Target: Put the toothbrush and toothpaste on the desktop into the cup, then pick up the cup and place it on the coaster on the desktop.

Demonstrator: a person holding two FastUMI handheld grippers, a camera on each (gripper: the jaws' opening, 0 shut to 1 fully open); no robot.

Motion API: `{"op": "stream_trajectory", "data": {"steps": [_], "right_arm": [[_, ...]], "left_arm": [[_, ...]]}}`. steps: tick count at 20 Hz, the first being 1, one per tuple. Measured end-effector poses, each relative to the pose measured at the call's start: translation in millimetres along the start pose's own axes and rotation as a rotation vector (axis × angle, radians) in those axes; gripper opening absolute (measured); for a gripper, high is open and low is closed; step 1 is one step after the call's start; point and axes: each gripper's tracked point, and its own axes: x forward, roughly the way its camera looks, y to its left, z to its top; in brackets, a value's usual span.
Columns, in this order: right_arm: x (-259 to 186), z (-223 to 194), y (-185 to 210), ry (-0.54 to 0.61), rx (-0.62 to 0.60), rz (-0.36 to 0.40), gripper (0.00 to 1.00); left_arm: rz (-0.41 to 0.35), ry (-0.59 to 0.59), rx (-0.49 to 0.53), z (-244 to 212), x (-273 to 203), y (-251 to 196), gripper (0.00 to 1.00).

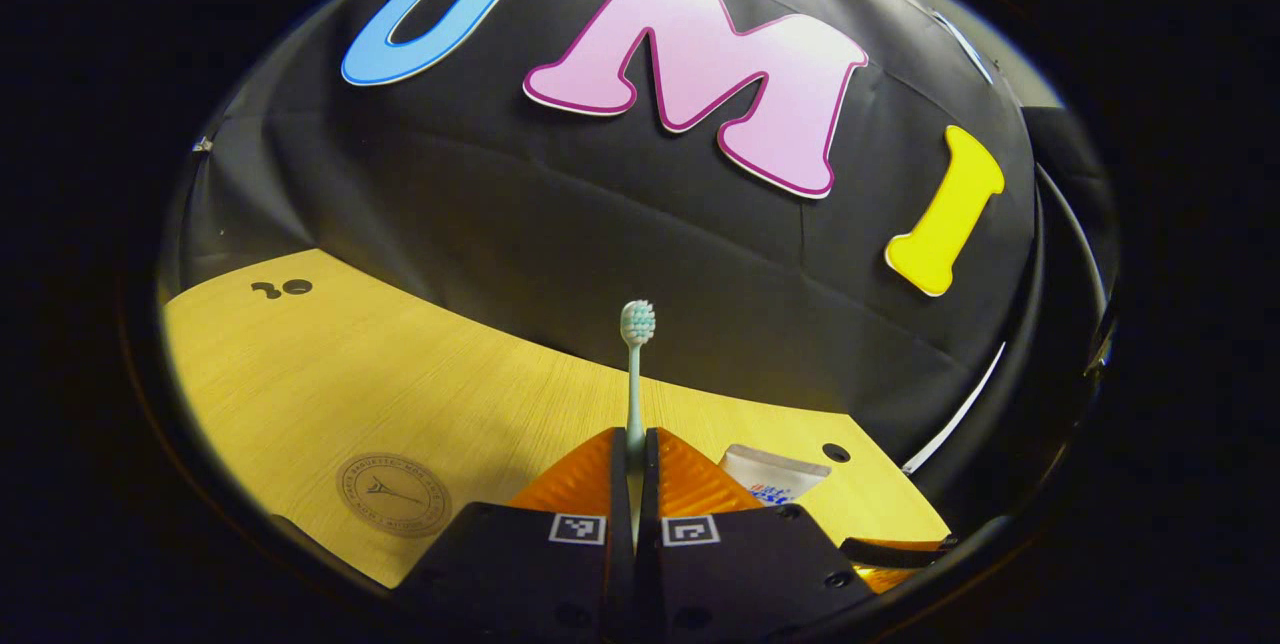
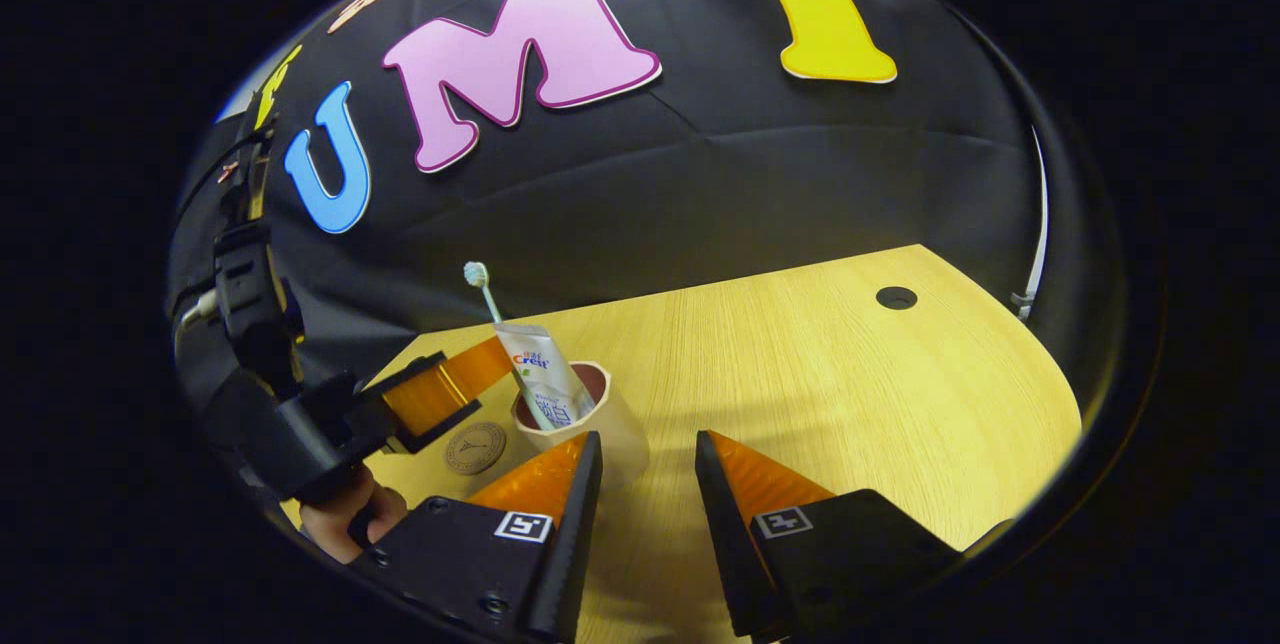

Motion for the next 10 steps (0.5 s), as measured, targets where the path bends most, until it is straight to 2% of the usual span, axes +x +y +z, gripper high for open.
{"op": "stream_trajectory", "data": {"steps": [7,10], "right_arm": [[0,0,-4,-0.003,0.006,-0.014,0.59],[-3,-1,-5,-0.002,0.004,-0.016,0.59]], "left_arm": [[-0.013,0.035,0.027,-21,-3,0,0.14],[0.003,0.037,0.096,-28,-5,3,0.21]]}}
